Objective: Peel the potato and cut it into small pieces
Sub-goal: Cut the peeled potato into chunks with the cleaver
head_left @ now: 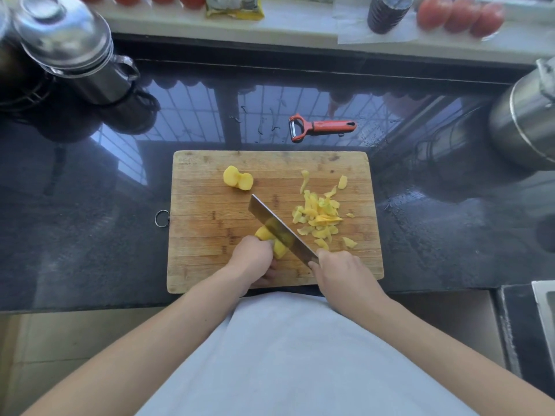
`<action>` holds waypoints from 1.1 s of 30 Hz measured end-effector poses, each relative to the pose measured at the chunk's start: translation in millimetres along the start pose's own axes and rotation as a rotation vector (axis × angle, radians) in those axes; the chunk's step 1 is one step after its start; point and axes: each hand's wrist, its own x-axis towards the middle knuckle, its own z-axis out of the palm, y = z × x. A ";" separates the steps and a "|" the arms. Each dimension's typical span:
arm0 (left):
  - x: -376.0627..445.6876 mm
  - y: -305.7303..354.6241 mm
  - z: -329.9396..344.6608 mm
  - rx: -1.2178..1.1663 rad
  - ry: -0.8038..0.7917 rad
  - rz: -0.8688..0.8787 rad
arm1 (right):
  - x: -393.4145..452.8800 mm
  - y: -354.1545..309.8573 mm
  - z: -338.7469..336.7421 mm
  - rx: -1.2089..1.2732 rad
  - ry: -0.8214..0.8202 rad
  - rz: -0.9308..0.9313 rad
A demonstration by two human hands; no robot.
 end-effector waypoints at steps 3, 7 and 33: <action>-0.4 0.7 0.0 -0.004 -0.008 -0.003 | 9.1 -5.8 7.1 -0.010 -0.008 0.004; -0.2 -0.9 0.5 -0.004 -0.005 -0.001 | 20.9 -9.1 14.6 0.016 -0.009 0.008; -0.5 47.8 -42.2 0.982 0.139 0.738 | -0.9 40.9 -39.2 0.525 0.195 0.194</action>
